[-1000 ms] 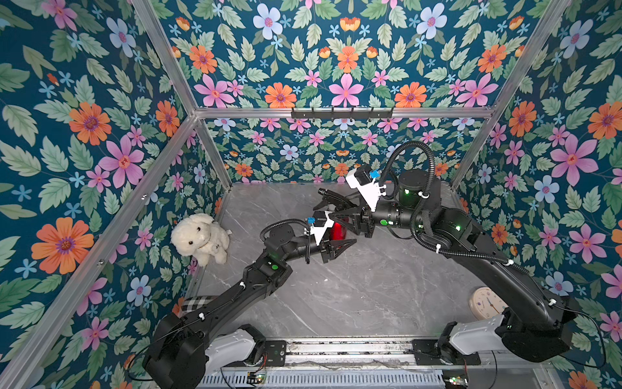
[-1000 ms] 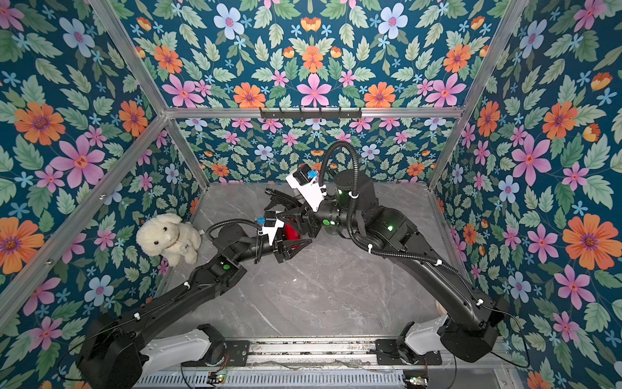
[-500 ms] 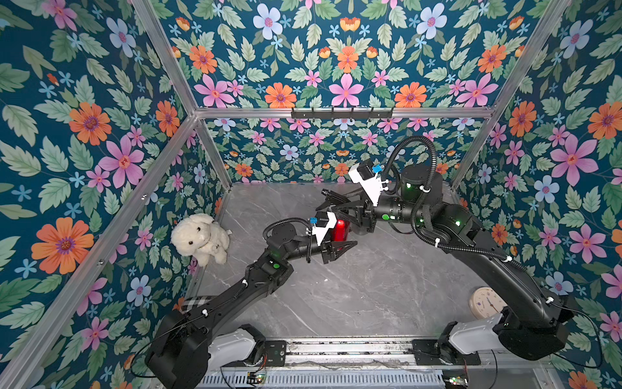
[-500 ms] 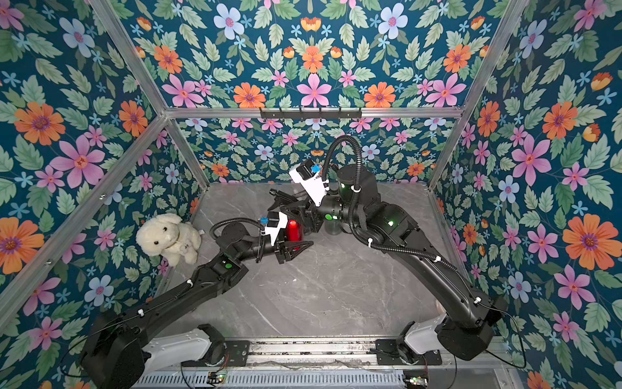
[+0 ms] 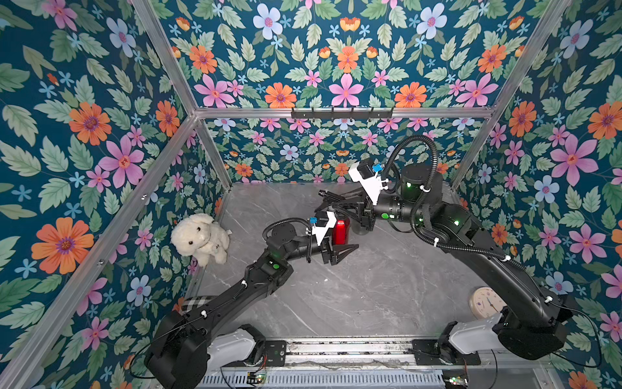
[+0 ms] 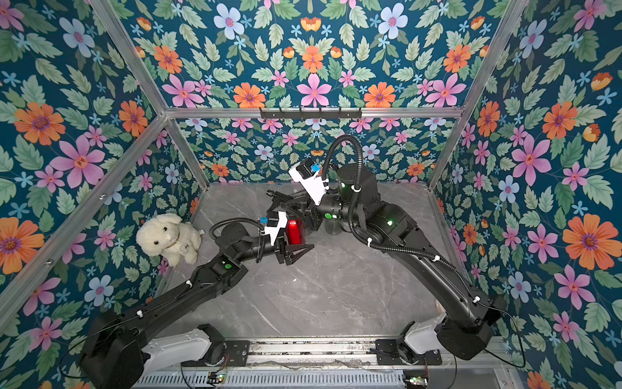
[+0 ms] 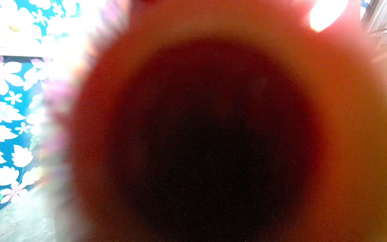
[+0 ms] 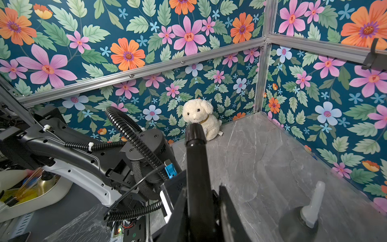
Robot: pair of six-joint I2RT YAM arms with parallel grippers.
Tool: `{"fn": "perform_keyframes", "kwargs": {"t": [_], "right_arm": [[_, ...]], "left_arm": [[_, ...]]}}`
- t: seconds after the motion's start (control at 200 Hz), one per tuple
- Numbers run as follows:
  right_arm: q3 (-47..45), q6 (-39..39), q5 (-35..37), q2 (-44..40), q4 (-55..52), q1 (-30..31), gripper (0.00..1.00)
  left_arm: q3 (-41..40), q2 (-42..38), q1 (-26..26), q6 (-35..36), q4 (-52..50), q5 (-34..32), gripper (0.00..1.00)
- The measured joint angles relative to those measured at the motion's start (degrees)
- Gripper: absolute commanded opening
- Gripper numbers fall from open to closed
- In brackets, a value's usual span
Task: Attach spray nozzles to spray bottles
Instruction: Place the spray bottle at the center of the board.
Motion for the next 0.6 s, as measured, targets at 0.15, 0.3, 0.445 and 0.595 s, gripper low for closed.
{"fn": "perform_keyframes", "kwargs": {"t": [0.15,0.3,0.445,0.595], "right_arm": [[-1.84,0.24,0.9,-0.68,1.55,0.0,0.0],[-3.78,0.44,2.64,-1.7,2.64,0.02,0.0],[-5.79,0.61,4.66,-2.69,3.37,0.13,0.0],[-8.02,0.31,7.52,-3.65,3.87,0.0,0.0]], "left_arm": [[0.0,-0.35,0.09,0.26,-1.09,-1.79,1.0],[0.0,-0.72,0.09,0.26,-2.54,-4.52,1.0],[-0.92,-1.84,0.09,0.22,-3.26,-8.57,1.0],[-1.7,-2.62,0.09,0.22,-4.22,-11.89,1.0]]}}
